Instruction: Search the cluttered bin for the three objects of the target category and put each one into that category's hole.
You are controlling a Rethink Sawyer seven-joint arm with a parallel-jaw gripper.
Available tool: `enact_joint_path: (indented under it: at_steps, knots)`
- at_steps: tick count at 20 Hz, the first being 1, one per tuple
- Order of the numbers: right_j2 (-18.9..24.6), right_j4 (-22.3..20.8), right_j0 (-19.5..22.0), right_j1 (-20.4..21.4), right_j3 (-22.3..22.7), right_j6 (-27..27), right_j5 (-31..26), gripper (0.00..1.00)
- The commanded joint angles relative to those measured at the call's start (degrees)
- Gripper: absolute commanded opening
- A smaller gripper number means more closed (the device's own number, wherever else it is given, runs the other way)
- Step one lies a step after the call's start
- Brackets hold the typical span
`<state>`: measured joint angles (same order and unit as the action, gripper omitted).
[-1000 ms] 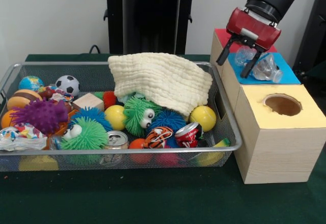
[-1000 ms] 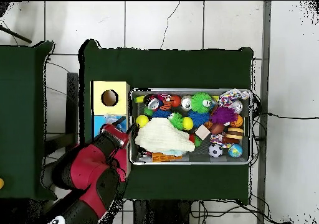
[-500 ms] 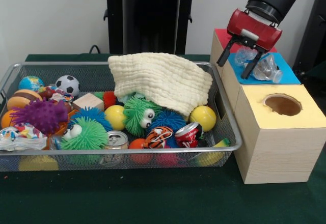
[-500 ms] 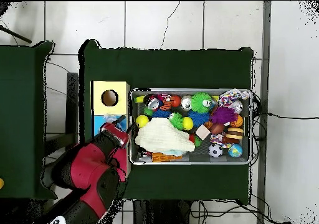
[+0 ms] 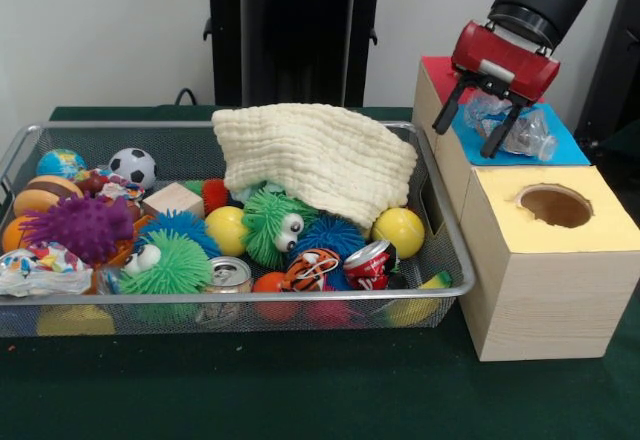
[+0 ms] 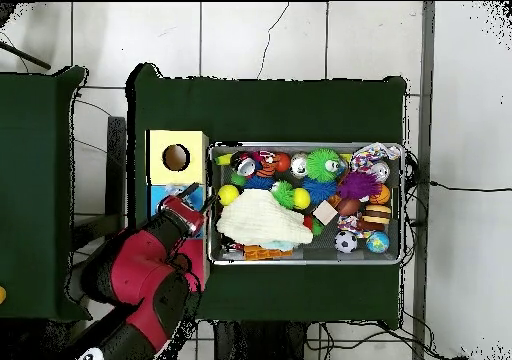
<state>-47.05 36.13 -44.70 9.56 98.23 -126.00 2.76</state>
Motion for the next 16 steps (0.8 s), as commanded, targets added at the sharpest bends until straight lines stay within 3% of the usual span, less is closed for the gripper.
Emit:
enact_joint_path:
  at_steps: [1, 16]
  knots:
    - [7.33, 3.46, -0.01, -3.63, 2.30, -14.08, 1.37, 1.00]
    - [8.52, 4.05, 0.34, -2.63, 3.38, -13.95, 3.21, 1.00]
